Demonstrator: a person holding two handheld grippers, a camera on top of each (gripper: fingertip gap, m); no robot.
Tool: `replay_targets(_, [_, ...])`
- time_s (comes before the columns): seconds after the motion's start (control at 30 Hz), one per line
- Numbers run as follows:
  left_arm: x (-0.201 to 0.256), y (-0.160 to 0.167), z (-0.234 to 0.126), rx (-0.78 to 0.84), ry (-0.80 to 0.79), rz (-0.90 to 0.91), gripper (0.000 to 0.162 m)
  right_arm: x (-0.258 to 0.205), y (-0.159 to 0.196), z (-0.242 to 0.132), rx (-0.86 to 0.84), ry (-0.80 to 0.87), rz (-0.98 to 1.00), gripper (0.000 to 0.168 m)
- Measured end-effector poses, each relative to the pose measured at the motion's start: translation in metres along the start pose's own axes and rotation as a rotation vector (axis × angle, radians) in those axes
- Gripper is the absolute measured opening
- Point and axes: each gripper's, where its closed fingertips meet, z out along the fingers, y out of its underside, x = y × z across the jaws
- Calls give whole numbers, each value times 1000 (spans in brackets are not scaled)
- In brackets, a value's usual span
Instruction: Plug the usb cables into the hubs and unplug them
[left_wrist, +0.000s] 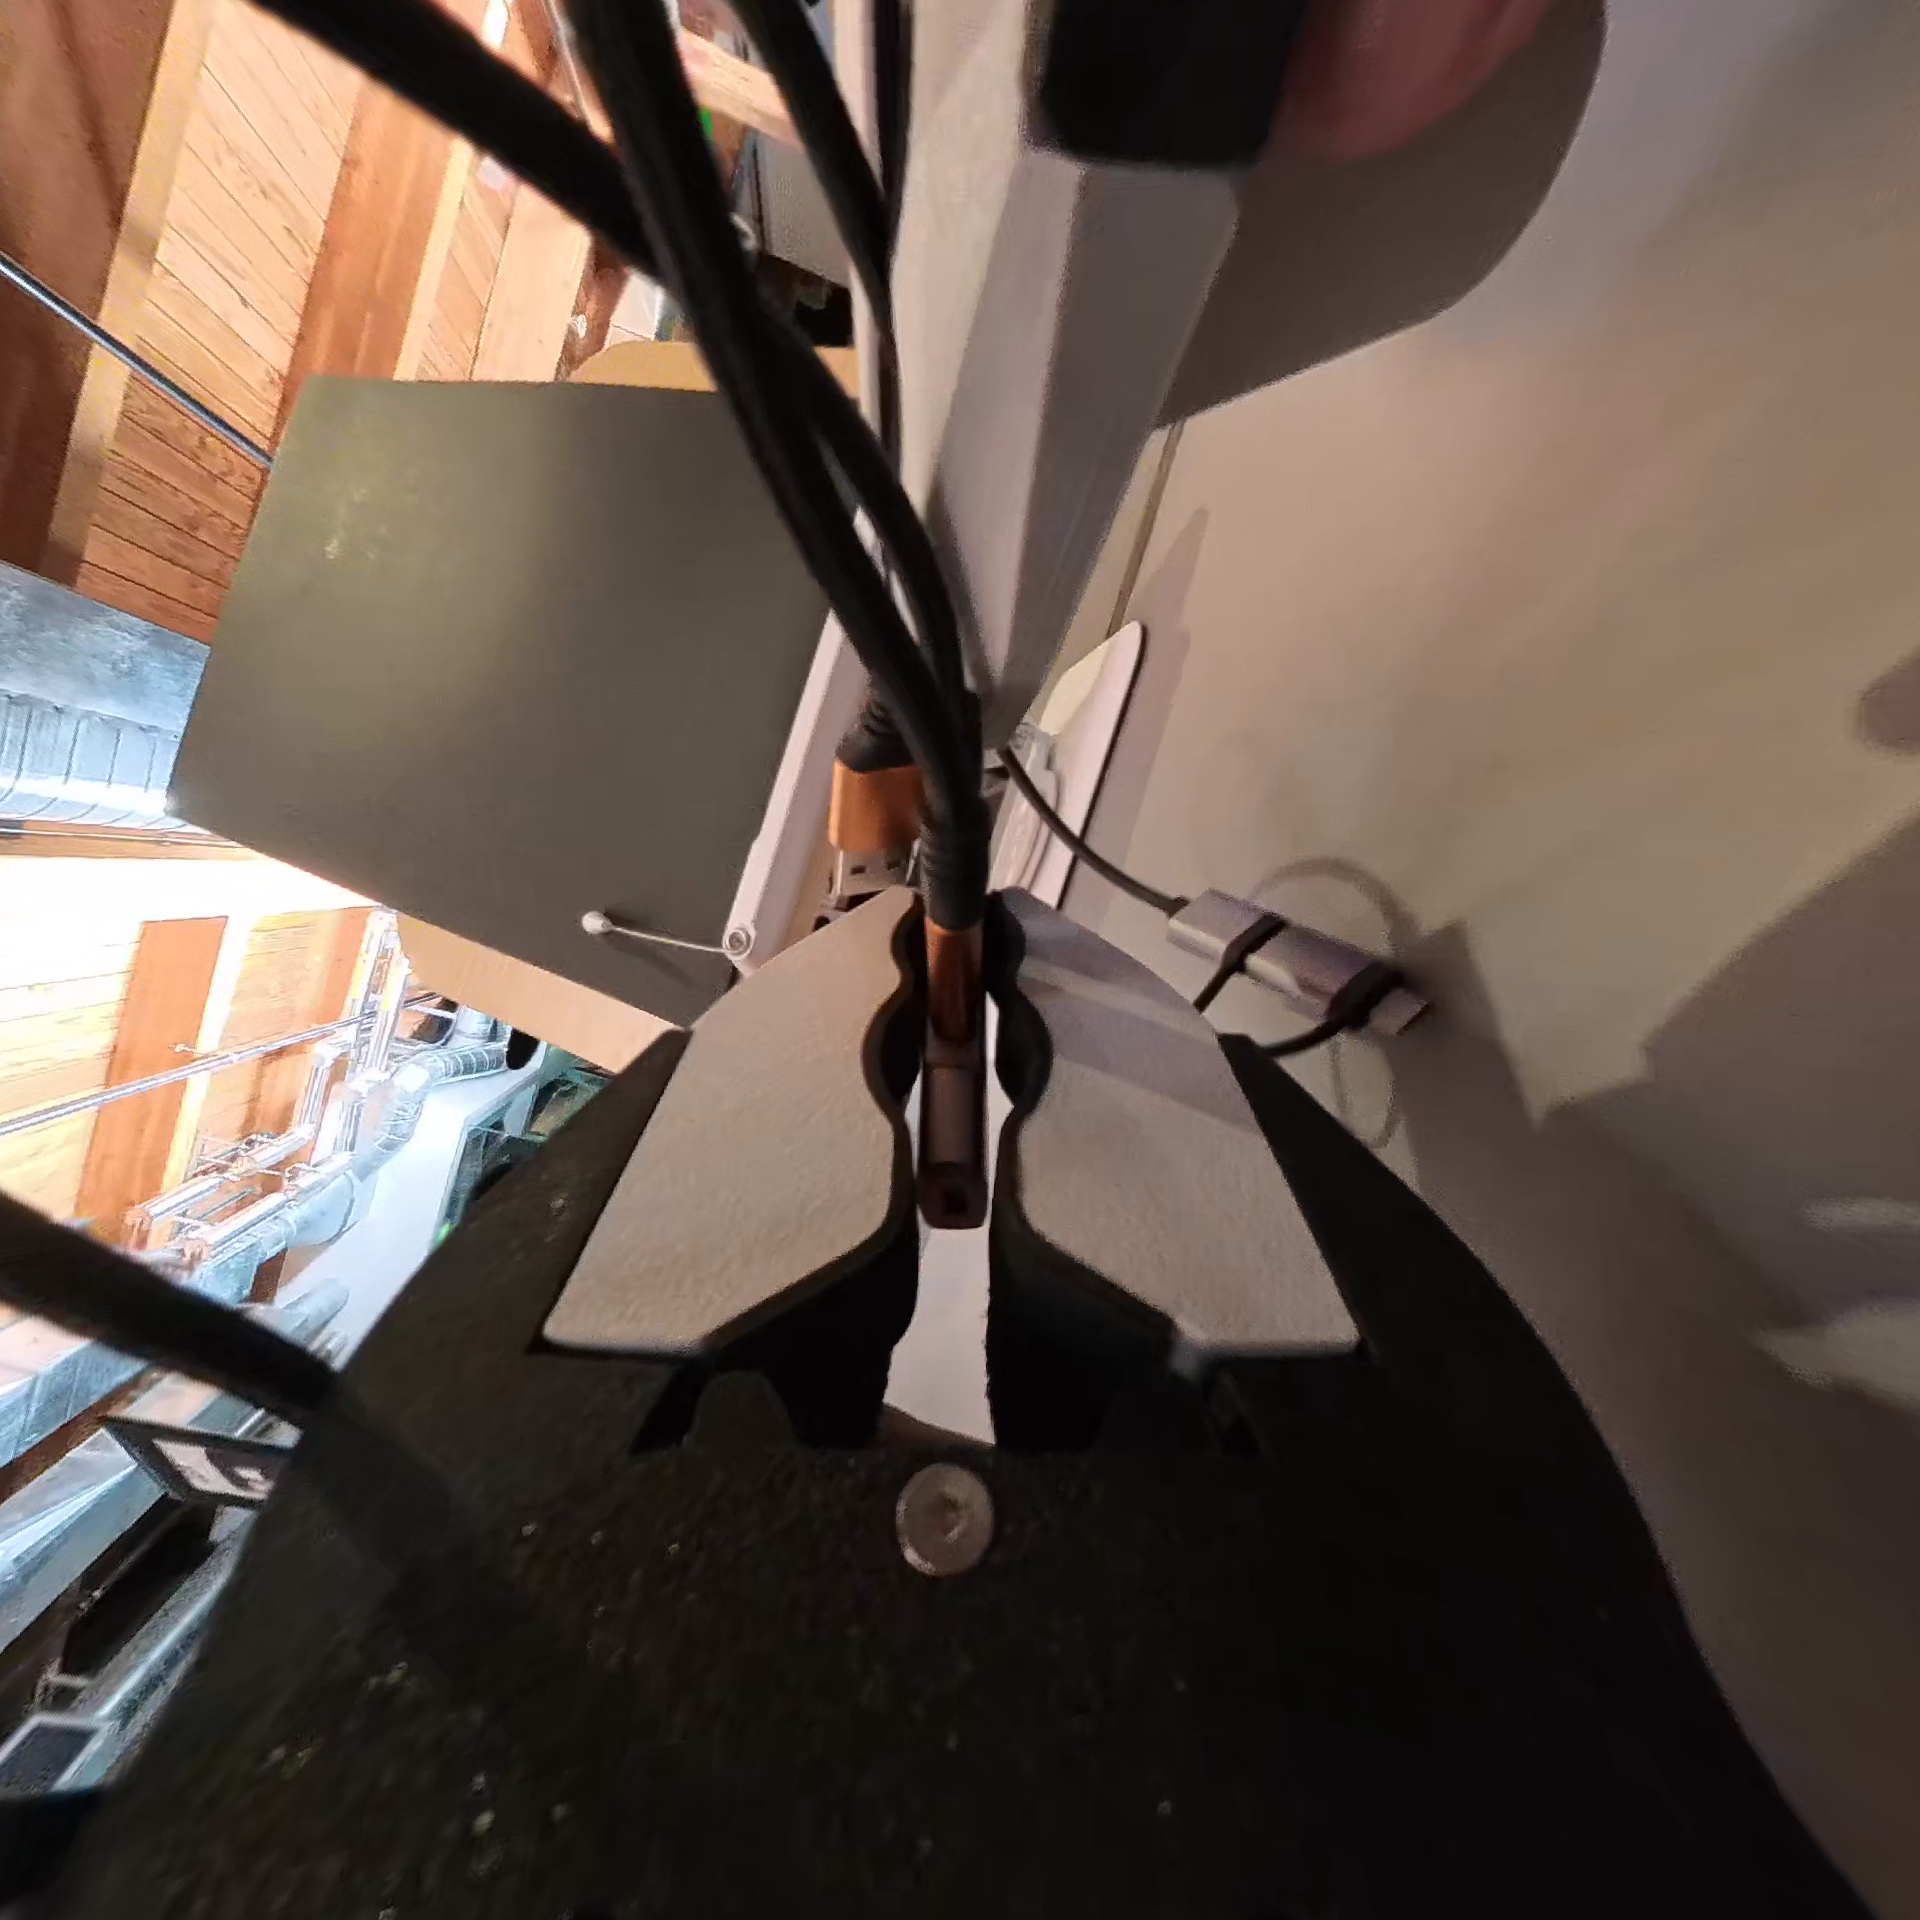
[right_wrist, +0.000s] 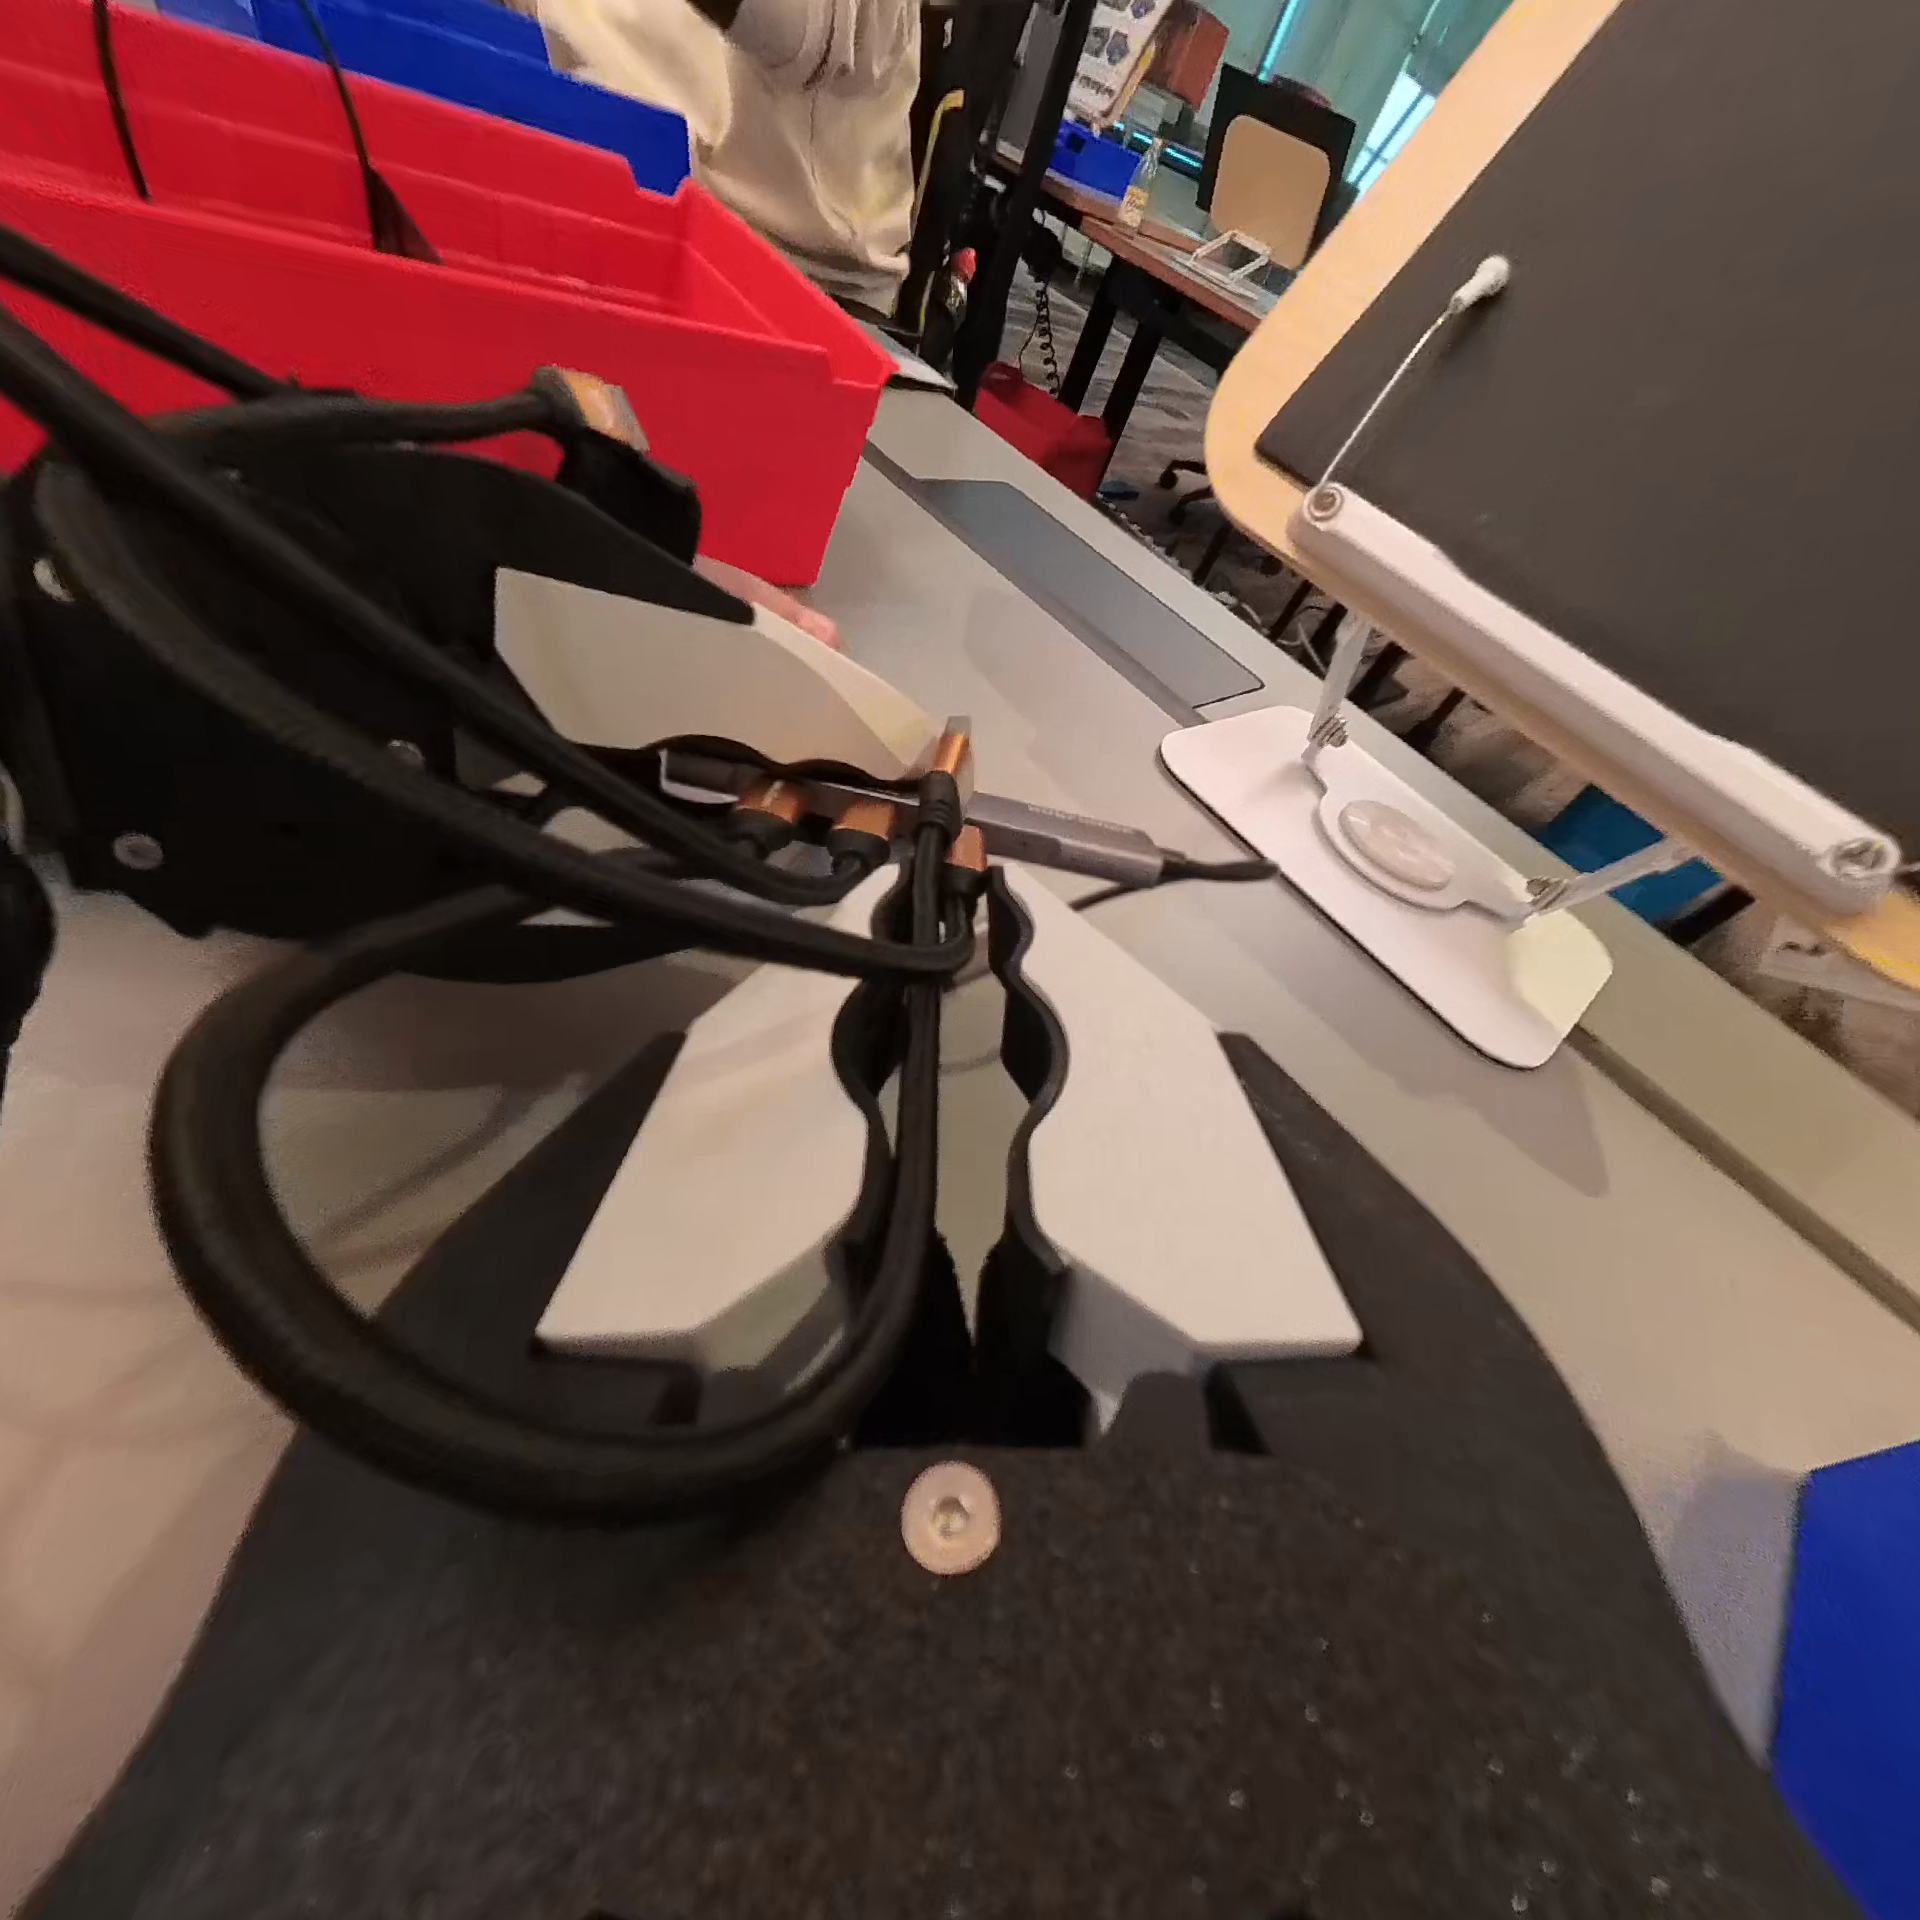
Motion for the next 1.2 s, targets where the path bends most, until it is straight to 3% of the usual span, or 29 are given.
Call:
replay_targets(0.3, [-4,-8,-6,27,-25,-25,8,1,-5,-4,89,-73,130,9])
replay_targets(0.5, [-5,-15,-10,63,-51,39,8,-1,-5,-7,88,-189,174,10])
replay_targets(0.7, [2,-10,-4,34,-16,68,9,2,5,-3,23,-193,164,10])
replay_targets(0.87, [-1,6,3,-21,-6,14,9,3,7,-9,23,-203,156,19])
replay_targets(1.03, [-12,21,4,-57,-32,-40,9,-5,36,-29,-135,-246,144,39])
replay_targets(1.2, [-15,5,-3,6,66,-328,10,-21,60,-48,-237,-192,170,45])
